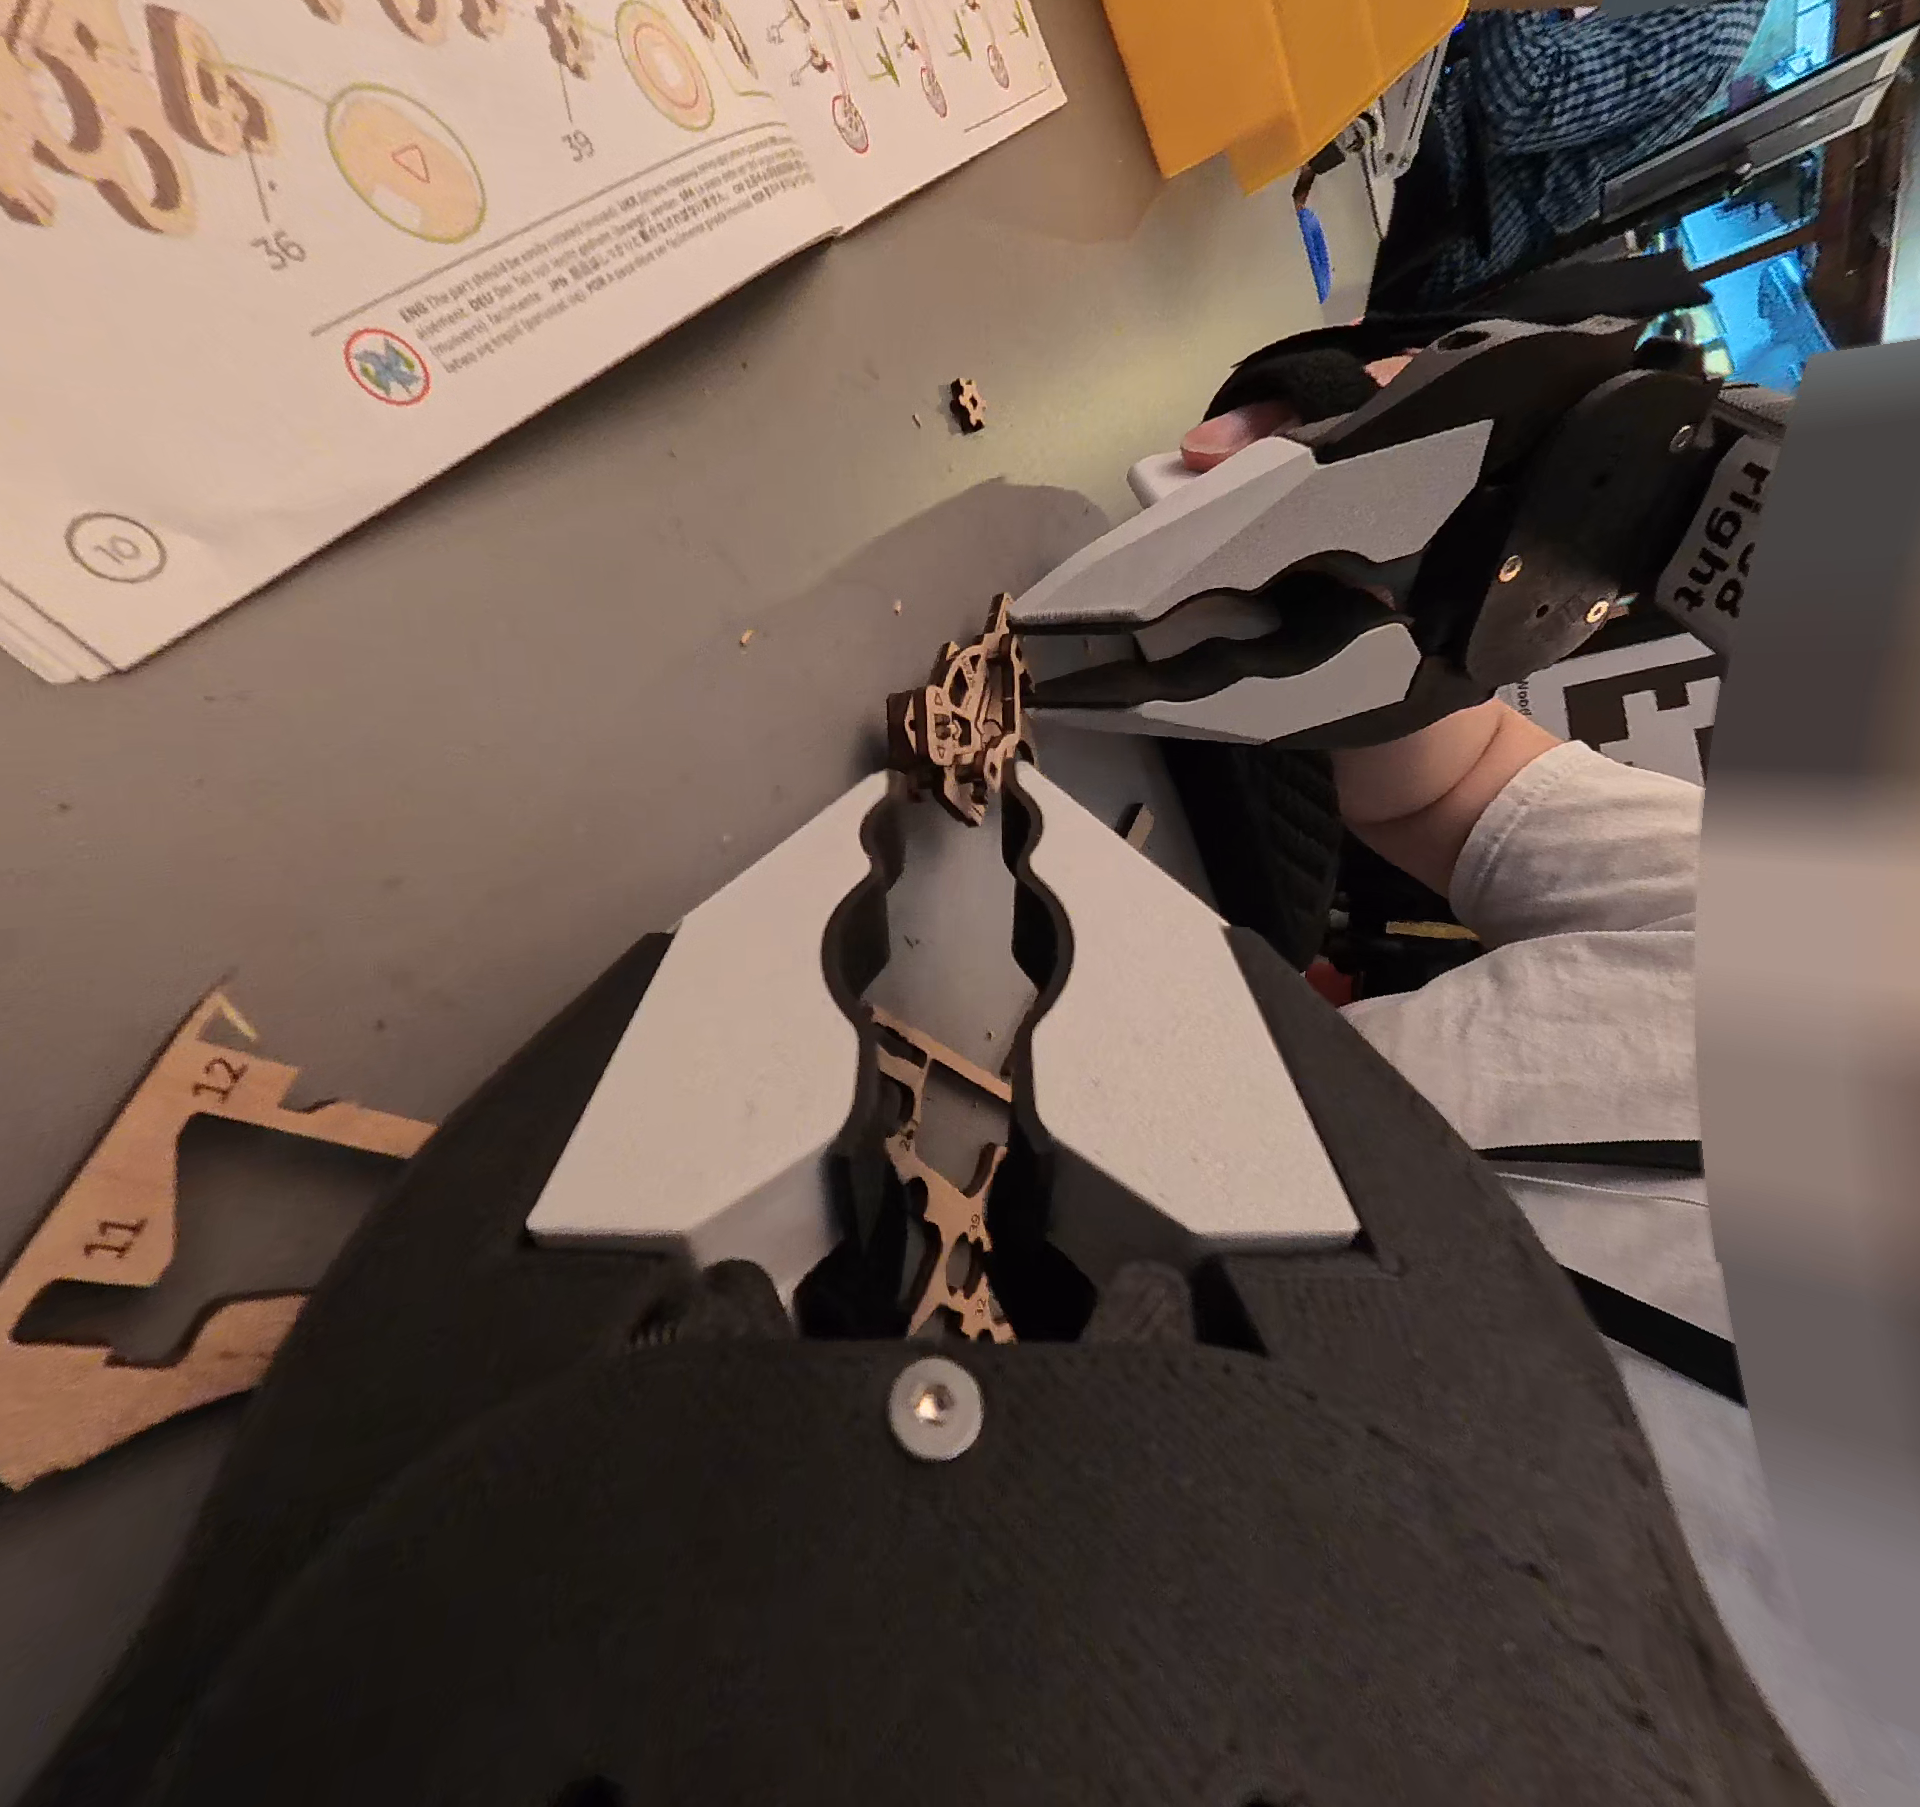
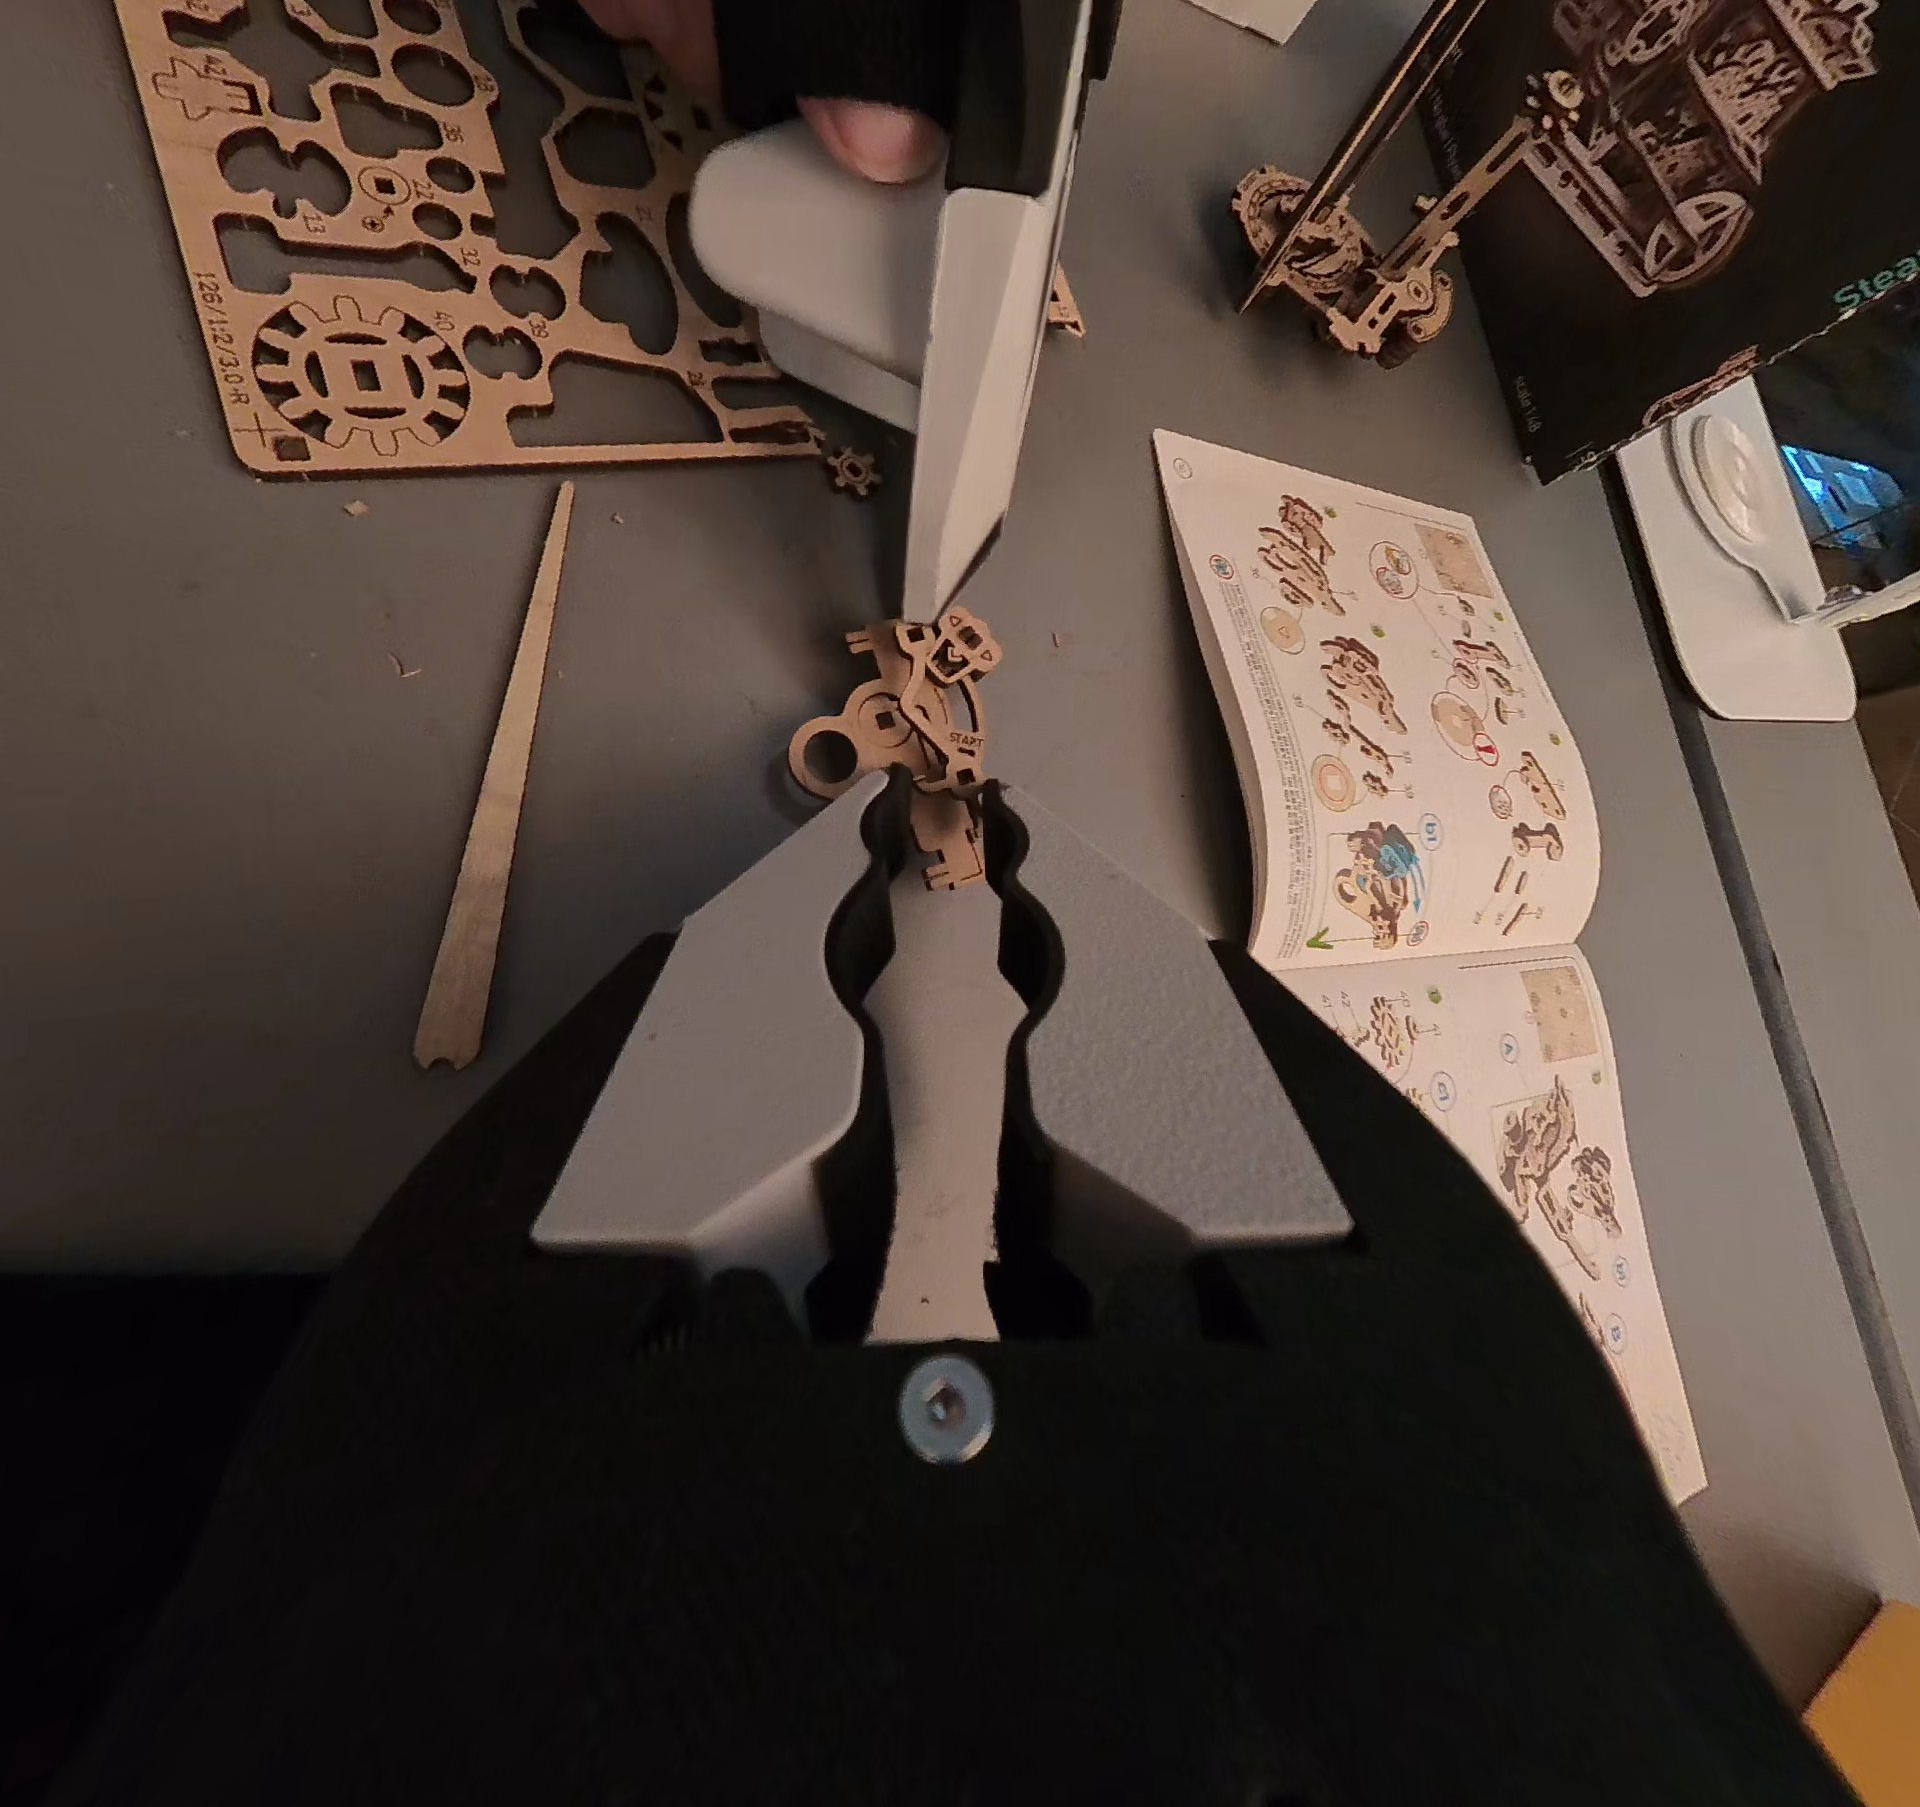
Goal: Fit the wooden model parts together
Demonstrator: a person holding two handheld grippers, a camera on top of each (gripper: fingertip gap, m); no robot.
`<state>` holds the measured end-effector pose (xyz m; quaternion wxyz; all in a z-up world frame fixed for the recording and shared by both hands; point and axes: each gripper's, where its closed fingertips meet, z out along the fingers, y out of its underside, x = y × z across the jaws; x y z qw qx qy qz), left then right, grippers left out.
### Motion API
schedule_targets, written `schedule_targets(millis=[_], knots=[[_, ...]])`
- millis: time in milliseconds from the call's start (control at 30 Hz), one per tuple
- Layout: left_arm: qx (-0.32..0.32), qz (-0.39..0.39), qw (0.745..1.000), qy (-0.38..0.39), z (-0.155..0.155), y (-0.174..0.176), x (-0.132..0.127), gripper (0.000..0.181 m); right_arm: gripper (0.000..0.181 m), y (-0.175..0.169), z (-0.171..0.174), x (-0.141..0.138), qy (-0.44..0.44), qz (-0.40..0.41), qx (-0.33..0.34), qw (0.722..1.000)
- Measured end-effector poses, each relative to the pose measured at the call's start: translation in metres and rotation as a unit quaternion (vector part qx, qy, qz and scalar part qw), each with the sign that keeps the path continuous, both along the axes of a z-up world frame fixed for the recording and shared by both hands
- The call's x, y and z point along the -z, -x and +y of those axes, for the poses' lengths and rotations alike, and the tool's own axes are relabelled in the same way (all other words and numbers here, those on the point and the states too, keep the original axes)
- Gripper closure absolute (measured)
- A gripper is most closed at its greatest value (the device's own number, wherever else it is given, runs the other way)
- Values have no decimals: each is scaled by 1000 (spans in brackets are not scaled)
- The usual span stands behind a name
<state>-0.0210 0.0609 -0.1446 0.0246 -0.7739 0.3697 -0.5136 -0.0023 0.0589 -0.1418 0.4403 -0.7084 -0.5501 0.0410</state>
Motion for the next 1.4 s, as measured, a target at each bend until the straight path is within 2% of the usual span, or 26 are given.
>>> schedule_targets(millis=[200, 467, 667, 900, 1400], knots=[[1, 10, 1000, -3, 0, -2, 1, 162, 170, 0, 0, 0, 1, 3, 0, 1000], [-4, 5, 1000, -4, 3, 3, 0, 169, 170, 0, 0, 0, 4, 6, 2, 1000], [11, -8, 1000, 13, -2, -1, -2, 160, 170, -1, -1, 0, 5, 7, 2, 1000], [9, -6, 1000, 8, -1, -4, 1, 169, 170, -1, 0, 0, 6, 10, 4, 1000], [1, -25, 999, 32, 0, -5, -2, 171, 170, -4, 1, 0, 10, 17, 5, 1000]])
